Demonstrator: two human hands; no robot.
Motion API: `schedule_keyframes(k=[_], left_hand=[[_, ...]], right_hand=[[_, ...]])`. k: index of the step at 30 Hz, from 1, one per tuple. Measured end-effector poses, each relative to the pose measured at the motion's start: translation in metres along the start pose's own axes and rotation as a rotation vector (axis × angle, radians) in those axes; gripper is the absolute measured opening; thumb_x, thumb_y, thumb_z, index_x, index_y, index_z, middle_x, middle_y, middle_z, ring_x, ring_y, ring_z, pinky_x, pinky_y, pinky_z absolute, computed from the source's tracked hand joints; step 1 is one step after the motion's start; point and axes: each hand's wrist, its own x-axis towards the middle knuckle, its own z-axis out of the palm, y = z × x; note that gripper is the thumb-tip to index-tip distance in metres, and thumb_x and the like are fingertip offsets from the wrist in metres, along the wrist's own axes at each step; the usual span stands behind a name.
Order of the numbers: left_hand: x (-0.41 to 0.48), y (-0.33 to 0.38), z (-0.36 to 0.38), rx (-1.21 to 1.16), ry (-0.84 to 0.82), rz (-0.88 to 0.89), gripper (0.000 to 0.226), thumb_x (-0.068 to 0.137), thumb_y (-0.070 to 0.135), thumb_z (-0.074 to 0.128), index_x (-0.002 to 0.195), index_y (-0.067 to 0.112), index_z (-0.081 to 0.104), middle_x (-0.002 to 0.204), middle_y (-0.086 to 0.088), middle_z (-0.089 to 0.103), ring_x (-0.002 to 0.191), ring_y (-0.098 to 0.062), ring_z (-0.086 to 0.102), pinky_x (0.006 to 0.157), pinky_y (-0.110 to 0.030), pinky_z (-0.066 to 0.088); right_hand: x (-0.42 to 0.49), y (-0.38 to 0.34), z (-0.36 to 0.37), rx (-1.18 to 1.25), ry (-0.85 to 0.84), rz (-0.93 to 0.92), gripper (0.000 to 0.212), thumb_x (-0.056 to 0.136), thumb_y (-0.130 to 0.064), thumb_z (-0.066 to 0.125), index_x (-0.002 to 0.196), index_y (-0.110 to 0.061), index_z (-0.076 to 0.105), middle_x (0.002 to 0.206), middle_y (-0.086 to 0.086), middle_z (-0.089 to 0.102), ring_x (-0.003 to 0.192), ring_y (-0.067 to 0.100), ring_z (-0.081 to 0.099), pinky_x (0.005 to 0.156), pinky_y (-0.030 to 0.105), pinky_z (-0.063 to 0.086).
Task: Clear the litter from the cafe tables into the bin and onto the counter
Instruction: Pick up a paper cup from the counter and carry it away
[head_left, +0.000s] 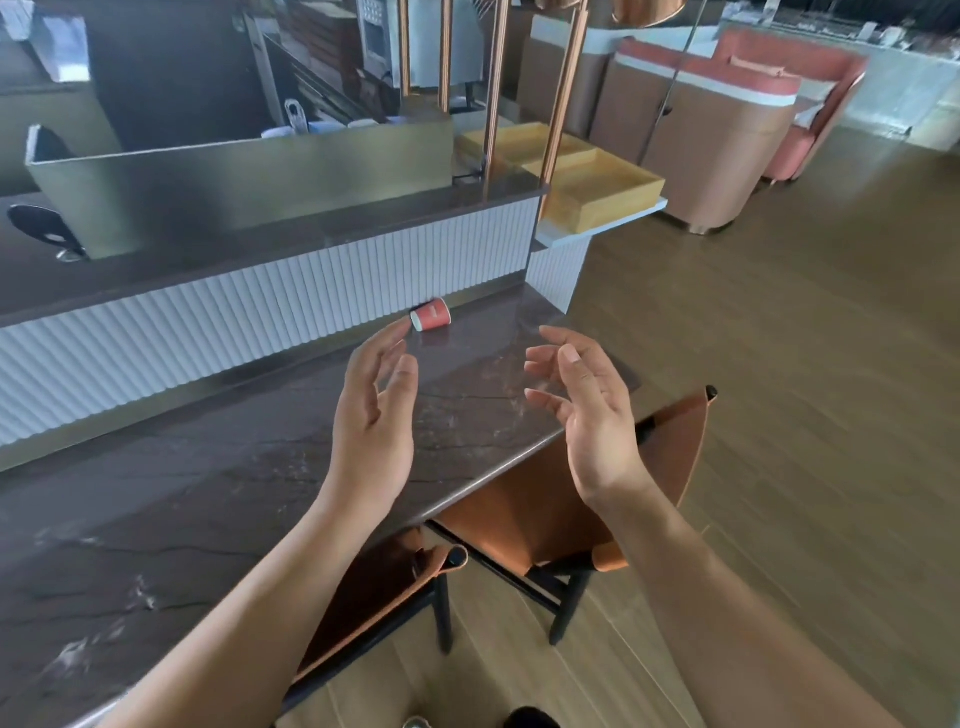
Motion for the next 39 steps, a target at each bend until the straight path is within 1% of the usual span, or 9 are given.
schedule_keyframes(k=[5, 9, 12, 16, 18, 22, 29, 35, 39], left_hand=[[0.042, -0.023, 0.003, 0.026, -0.025, -0.017, 0.039, 0.11, 0.033, 0.047, 0.147, 0.024, 0.052, 0.149, 0.014, 0.052, 0.139, 0.004, 0.051, 0.119, -0.043, 0.045], [0.075, -0.046, 0.008, 0.056, -0.034, -0.019, 0.038, 0.111, 0.024, 0.051, 0.149, 0.023, 0.051, 0.147, 0.014, 0.052, 0.108, 0.024, 0.058, 0.09, -0.009, 0.049], [0.107, -0.066, 0.015, 0.076, -0.018, -0.046, 0.041, 0.11, 0.019, 0.053, 0.151, 0.019, 0.049, 0.145, 0.02, 0.052, 0.084, 0.027, 0.058, 0.076, 0.002, 0.045], [0.156, -0.097, 0.029, 0.114, 0.006, -0.07, 0.043, 0.108, 0.017, 0.056, 0.15, 0.023, 0.047, 0.15, 0.015, 0.05, 0.135, 0.007, 0.052, 0.098, -0.005, 0.043], [0.183, -0.114, 0.038, 0.122, 0.02, -0.1, 0.045, 0.107, 0.019, 0.058, 0.15, 0.023, 0.046, 0.153, 0.009, 0.051, 0.145, -0.005, 0.047, 0.105, -0.008, 0.041], [0.232, -0.149, 0.058, 0.189, 0.04, -0.154, 0.053, 0.103, 0.031, 0.058, 0.153, 0.021, 0.045, 0.153, 0.011, 0.051, 0.141, 0.001, 0.049, 0.105, -0.007, 0.041], [0.284, -0.195, 0.071, 0.281, 0.098, -0.293, 0.045, 0.105, 0.037, 0.059, 0.146, 0.051, 0.045, 0.149, 0.024, 0.05, 0.131, 0.016, 0.05, 0.094, 0.002, 0.042], [0.298, -0.218, 0.067, 0.331, 0.149, -0.334, 0.045, 0.107, 0.036, 0.056, 0.15, 0.043, 0.044, 0.15, 0.021, 0.051, 0.134, 0.012, 0.049, 0.097, -0.002, 0.043], [0.306, -0.236, 0.066, 0.341, 0.153, -0.364, 0.043, 0.107, 0.037, 0.055, 0.149, 0.04, 0.046, 0.15, 0.017, 0.052, 0.136, 0.006, 0.051, 0.102, -0.015, 0.05]], right_hand=[[0.042, 0.019, 0.011, -0.006, -0.009, 0.02, 0.042, 0.094, -0.06, 0.057, 0.123, -0.034, 0.071, 0.115, -0.003, 0.072, 0.112, 0.015, 0.067, 0.095, 0.042, 0.056], [0.077, 0.034, 0.017, -0.016, -0.011, 0.04, 0.046, 0.093, -0.06, 0.056, 0.125, -0.031, 0.071, 0.116, -0.002, 0.072, 0.112, 0.016, 0.067, 0.098, 0.045, 0.057], [0.111, 0.048, 0.02, -0.022, -0.011, 0.054, 0.047, 0.092, -0.06, 0.055, 0.124, -0.029, 0.072, 0.114, -0.004, 0.073, 0.111, 0.013, 0.068, 0.096, 0.039, 0.058], [0.169, 0.078, 0.019, -0.032, -0.02, 0.09, 0.043, 0.098, -0.052, 0.055, 0.126, -0.024, 0.07, 0.113, -0.011, 0.074, 0.114, 0.009, 0.069, 0.098, 0.033, 0.058], [0.204, 0.096, 0.018, -0.038, -0.035, 0.124, 0.041, 0.1, -0.047, 0.054, 0.129, -0.023, 0.069, 0.115, -0.013, 0.074, 0.117, 0.008, 0.068, 0.1, 0.028, 0.057], [0.27, 0.134, 0.019, -0.035, -0.068, 0.18, 0.041, 0.1, -0.047, 0.053, 0.132, -0.024, 0.067, 0.12, -0.012, 0.073, 0.121, 0.007, 0.066, 0.101, 0.024, 0.056], [0.349, 0.195, 0.028, -0.035, -0.121, 0.222, 0.044, 0.092, -0.057, 0.059, 0.124, -0.03, 0.071, 0.113, -0.016, 0.073, 0.116, 0.01, 0.067, 0.098, 0.031, 0.056], [0.391, 0.26, 0.061, -0.371, -0.377, 0.169, 0.034, 0.098, -0.047, 0.063, 0.131, -0.037, 0.066, 0.12, -0.029, 0.06, 0.111, -0.018, 0.057, 0.092, 0.012, 0.045], [0.423, 0.313, 0.088, -0.714, -0.561, 0.115, 0.044, 0.098, -0.04, 0.062, 0.142, -0.032, 0.058, 0.137, -0.009, 0.058, 0.126, 0.01, 0.052, 0.098, 0.027, 0.038]])
